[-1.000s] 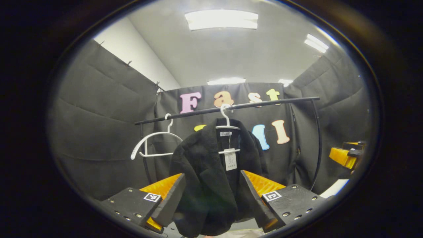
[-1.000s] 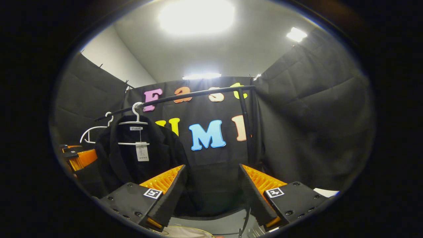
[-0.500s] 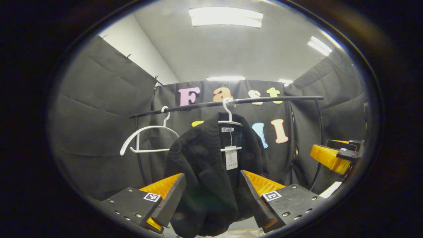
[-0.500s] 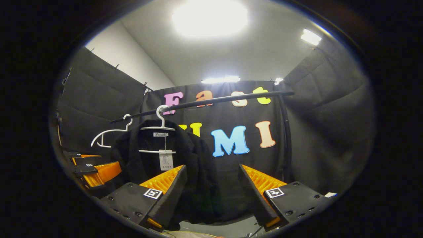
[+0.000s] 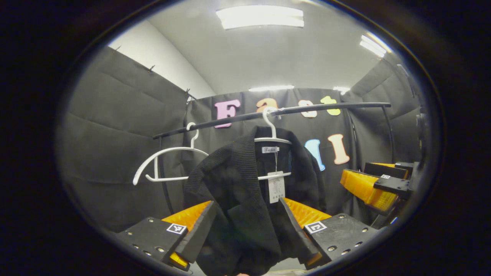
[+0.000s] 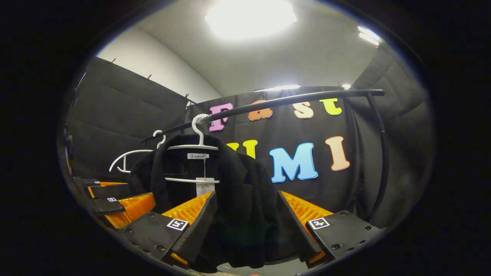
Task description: Grasp the clothes on the hanger with both hands and then place them into the laundry hamper below.
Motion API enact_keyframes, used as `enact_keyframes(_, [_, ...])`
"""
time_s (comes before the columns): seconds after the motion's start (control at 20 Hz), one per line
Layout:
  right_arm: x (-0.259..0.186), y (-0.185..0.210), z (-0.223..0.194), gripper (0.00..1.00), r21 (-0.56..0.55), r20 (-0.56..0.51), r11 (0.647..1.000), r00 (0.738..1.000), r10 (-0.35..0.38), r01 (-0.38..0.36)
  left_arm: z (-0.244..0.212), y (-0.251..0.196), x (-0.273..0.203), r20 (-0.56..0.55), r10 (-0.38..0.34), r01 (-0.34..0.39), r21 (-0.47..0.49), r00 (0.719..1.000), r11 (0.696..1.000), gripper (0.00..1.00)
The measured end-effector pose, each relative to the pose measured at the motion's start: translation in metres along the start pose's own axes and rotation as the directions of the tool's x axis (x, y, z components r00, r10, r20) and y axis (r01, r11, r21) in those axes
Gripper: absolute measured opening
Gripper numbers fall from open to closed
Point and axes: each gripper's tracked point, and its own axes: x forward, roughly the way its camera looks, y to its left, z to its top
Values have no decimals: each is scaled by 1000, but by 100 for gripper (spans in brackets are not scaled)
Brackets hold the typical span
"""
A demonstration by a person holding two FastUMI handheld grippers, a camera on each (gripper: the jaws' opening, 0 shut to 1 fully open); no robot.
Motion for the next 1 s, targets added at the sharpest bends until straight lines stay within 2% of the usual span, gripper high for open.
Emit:
enact_keyframes(0.5, [80,15,-24,97,43,-45,992,991,123,-121,-19,1,39,-36,104,-103,36,994,994,96])
enact_keyframes(0.85, [117,32,-46,98,63,-92,984,981,170,-165,-30,10,61,-50,159,-157,51,986,986,96])
enact_keyframes(1.0, [131,34,-52,98,64,-103,987,982,156,-150,-35,8,69,-56,177,-174,57,983,983,96])
